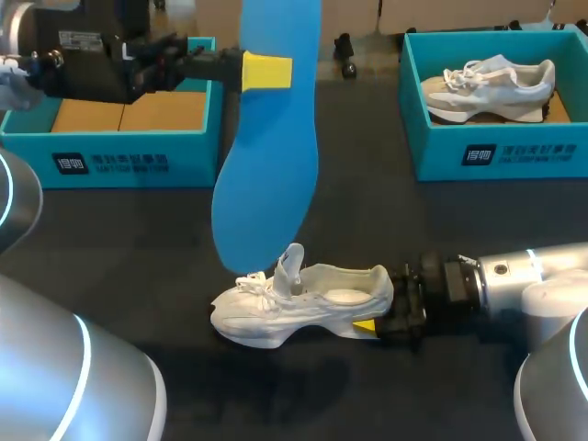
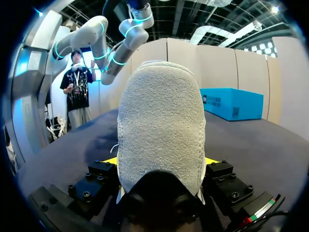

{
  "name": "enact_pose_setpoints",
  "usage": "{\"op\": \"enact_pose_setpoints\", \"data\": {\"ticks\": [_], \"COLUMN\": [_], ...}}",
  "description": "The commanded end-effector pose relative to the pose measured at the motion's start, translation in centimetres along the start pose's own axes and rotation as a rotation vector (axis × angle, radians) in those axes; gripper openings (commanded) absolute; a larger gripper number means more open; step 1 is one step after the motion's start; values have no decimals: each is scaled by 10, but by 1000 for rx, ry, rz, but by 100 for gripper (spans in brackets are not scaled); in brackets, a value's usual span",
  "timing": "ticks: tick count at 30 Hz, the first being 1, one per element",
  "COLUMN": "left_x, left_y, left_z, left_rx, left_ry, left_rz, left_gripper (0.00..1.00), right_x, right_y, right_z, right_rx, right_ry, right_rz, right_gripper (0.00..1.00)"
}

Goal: Take the shoe out of the shoebox, open the shoe tongue, remove and reinsert the insole, then place the shoe into the shoebox

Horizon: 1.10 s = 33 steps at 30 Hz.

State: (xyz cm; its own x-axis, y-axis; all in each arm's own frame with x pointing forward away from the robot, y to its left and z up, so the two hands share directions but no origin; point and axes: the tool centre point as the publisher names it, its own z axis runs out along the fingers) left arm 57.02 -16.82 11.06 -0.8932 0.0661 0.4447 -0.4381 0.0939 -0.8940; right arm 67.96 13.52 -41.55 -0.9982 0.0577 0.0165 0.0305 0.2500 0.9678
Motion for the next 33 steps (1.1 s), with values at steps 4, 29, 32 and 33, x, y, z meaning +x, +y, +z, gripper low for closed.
{"op": "enact_pose_setpoints", "data": {"ticks": [4, 29, 32, 33], "left_x": [-2, -2, -2, -2], "left_y": [0, 0, 0, 0], "left_z": [3, 3, 3, 3], "left_rx": [0, 0, 0, 0], "left_ry": [3, 3, 3, 3], "left_rz": [0, 0, 0, 0], "left_gripper": [0, 0, 0, 0], "right_x": [1, 13, 12, 11], "right_y": [2, 13, 16, 19], "right_z": [0, -51, -61, -64], "right_rx": [8, 158, 233, 258], "right_ry": [-3, -35, -31, -32], "right_rz": [0, 34, 67, 70], "right_gripper": [0, 100, 100, 100]}}
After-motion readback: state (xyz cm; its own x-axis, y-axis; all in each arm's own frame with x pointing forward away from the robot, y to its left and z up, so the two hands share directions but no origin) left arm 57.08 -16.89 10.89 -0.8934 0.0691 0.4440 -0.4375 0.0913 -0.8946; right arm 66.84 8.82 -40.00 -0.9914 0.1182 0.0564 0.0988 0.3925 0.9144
